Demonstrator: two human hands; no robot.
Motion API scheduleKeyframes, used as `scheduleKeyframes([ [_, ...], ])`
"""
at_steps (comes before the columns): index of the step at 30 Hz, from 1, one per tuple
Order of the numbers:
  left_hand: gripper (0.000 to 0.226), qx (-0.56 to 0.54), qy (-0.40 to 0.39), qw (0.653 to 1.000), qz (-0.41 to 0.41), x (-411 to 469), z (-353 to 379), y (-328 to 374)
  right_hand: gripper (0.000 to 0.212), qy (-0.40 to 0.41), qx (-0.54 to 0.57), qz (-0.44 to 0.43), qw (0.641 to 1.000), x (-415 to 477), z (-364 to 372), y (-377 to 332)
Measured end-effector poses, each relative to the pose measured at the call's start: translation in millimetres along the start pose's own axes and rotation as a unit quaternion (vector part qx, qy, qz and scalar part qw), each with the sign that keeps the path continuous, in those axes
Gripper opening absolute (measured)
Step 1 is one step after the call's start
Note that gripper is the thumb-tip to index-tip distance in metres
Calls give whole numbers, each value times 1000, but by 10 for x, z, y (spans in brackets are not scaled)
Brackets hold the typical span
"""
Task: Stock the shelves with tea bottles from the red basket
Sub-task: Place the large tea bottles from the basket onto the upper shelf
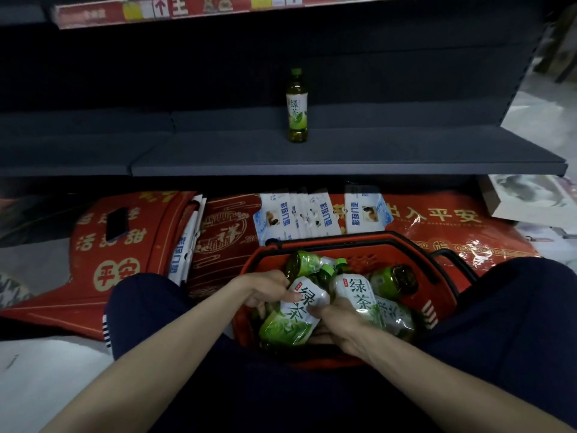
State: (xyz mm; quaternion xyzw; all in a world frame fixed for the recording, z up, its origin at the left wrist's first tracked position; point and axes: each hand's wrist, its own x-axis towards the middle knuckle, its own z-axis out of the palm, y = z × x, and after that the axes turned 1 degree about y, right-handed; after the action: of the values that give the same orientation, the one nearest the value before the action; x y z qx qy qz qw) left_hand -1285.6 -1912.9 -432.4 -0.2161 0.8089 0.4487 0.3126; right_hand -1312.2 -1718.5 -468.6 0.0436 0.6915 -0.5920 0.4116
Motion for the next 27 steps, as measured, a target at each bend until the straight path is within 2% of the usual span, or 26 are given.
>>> scheduleKeyframes([
  [3, 42, -4, 16, 1000, 24, -70, -3, 15, 14, 5, -16, -37, 999, -48, -15, -45],
  [7, 33, -38, 79, 990, 109, -295, -108, 168, 18, 39, -79, -118, 989, -144, -78, -339],
  [9, 29, -54, 126, 976, 167, -447, -192, 311, 28, 60, -147, -187, 969, -191, -140, -563],
  [12, 23, -111, 185, 941, 259, -699, -312, 587, 23, 68, -190, -294, 934, -425, -199, -930],
  [16, 18, -158, 259, 887, 347, -1037, -415, 970, 41, 47, -126, -417, 899, -709, -237, -1405],
  [21, 21, -194, 287, 838, 421, -1450, -491, 1343, 81, -3, -77, -479, 875, -1014, -295, -1907],
  [27, 22, -191, 293, 816, 461, -1742, -542, 1559, 87, -38, -44, -500, 864, -1251, -331, -2232],
])
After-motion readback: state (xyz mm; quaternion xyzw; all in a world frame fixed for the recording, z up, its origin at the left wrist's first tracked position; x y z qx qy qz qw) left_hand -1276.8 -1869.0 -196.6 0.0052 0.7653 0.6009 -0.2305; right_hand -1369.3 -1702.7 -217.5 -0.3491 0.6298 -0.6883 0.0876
